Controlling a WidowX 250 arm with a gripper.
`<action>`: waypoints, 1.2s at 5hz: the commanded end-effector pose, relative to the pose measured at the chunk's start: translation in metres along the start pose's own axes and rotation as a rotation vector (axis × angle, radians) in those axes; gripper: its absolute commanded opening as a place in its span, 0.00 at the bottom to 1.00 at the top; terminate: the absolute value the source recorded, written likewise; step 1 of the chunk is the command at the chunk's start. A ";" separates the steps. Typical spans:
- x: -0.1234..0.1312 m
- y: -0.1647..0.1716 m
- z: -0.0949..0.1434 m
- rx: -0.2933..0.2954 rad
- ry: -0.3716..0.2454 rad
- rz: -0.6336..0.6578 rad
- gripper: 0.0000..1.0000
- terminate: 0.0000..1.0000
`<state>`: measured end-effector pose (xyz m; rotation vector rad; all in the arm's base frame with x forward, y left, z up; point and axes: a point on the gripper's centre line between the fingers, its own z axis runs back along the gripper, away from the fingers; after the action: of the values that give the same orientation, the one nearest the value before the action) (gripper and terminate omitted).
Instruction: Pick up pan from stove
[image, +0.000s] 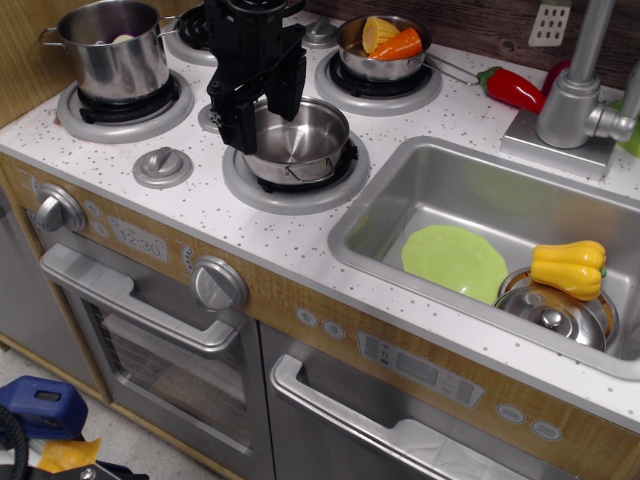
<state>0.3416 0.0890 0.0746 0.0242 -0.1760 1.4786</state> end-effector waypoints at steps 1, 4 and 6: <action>0.000 0.000 0.000 0.000 0.000 0.000 1.00 0.00; 0.001 -0.002 -0.031 -0.037 0.047 0.032 1.00 0.00; 0.002 -0.004 -0.038 -0.059 0.050 0.040 0.00 0.00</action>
<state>0.3474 0.0947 0.0232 -0.0364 -0.1694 1.5199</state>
